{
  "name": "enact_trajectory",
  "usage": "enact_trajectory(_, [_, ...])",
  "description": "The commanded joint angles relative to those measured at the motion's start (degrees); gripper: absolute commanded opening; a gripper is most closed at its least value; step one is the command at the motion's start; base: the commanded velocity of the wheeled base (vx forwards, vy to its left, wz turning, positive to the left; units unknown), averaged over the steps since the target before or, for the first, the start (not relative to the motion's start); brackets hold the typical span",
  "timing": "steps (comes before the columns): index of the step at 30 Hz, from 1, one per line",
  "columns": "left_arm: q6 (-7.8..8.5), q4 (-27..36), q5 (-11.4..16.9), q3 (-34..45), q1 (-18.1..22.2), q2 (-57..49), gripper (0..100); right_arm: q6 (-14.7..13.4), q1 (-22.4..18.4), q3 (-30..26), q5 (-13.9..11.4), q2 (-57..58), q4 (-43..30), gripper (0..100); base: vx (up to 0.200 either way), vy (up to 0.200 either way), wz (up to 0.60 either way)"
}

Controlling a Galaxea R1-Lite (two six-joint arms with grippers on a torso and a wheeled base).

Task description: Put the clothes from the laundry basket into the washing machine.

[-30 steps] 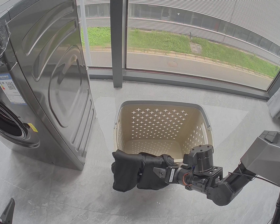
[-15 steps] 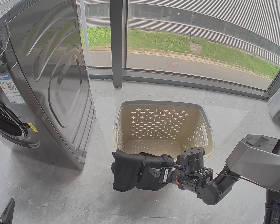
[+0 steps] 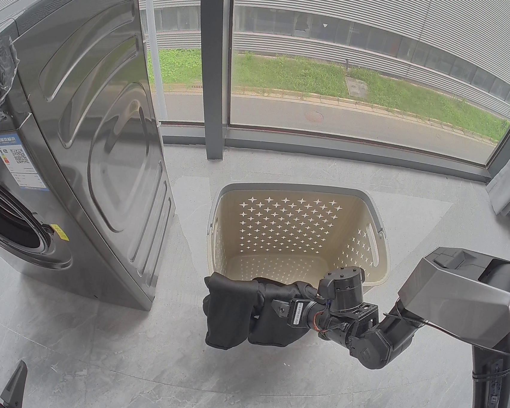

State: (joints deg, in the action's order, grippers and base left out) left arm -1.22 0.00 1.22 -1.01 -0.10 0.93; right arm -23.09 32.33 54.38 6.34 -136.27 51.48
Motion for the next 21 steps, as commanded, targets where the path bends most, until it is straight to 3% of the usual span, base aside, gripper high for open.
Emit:
enact_trajectory(1, [-0.01, 0.0, 0.0, 1.0, 0.0, -0.9, 100, 0.0, 0.1, 0.3, 0.0, -0.6, 0.3, 100, 0.0, 0.0, 0.0])
enact_trajectory(11, [-0.01, 0.0, 0.0, 1.0, 0.0, -0.9, 100, 0.0, 0.1, 0.9, 0.2, -2.1, 3.4, 100, 0.0, 0.0, 0.0])
enact_trajectory(12, [-0.01, 0.0, 0.0, 1.0, 0.0, -0.9, 100, -0.1, 0.1, 0.9, 0.2, -2.1, 3.5, 0, 0.0, 0.0, 0.0])
enact_trajectory(21, [-0.1, 0.0, 0.0, 1.0, 0.0, -0.9, 100, 0.0, 0.5, 0.3, 0.2, -2.0, 5.2, 0, 0.0, 0.0, 0.0])
